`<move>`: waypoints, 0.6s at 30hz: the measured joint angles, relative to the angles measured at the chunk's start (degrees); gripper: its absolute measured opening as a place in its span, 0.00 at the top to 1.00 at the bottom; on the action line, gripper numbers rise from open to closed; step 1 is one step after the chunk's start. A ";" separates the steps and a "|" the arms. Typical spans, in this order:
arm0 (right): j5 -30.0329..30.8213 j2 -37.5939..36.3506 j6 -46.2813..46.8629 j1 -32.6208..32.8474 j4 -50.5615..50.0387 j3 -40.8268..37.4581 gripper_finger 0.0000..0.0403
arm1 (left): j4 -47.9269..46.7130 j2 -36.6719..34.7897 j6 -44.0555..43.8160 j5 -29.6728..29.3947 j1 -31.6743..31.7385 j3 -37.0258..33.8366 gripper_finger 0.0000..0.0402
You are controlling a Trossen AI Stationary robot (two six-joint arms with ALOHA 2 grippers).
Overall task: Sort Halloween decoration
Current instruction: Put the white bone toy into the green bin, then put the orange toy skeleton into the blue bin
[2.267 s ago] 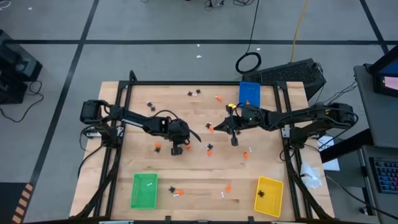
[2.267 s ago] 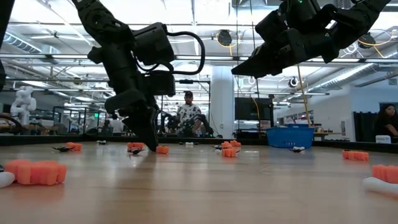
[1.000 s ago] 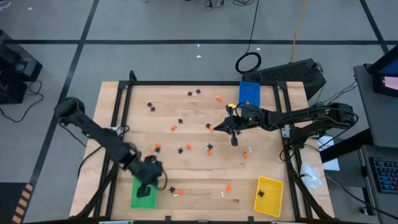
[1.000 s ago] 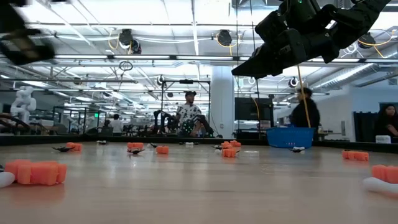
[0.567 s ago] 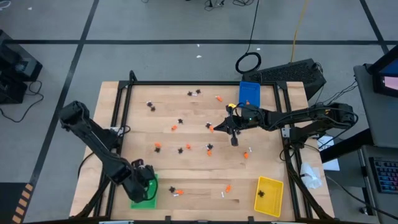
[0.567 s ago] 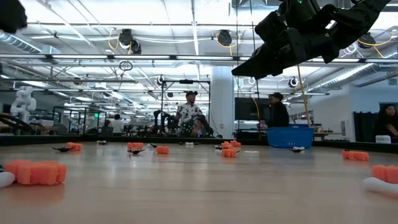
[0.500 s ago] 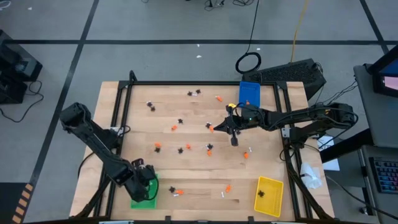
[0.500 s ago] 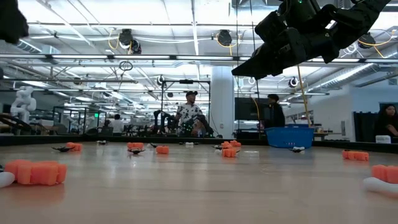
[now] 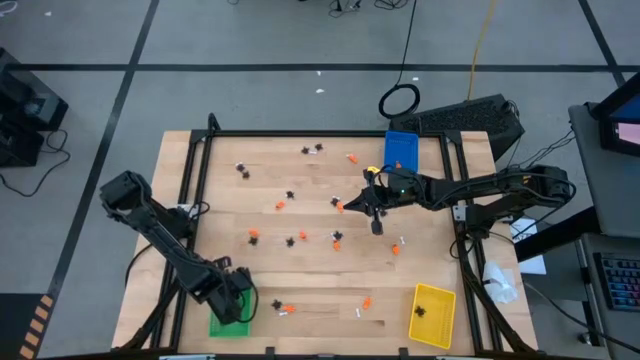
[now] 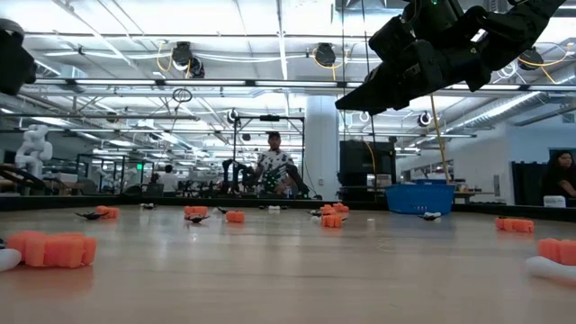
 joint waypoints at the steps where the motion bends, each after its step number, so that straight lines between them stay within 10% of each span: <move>1: -0.01 0.00 0.00 0.01 0.00 0.00 1.00 | 0.03 -0.04 0.08 0.77 0.00 0.00 0.92; 18: 0.03 0.00 0.02 -0.01 -0.02 0.00 1.00 | -0.21 -5.99 5.91 7.56 0.29 3.04 0.72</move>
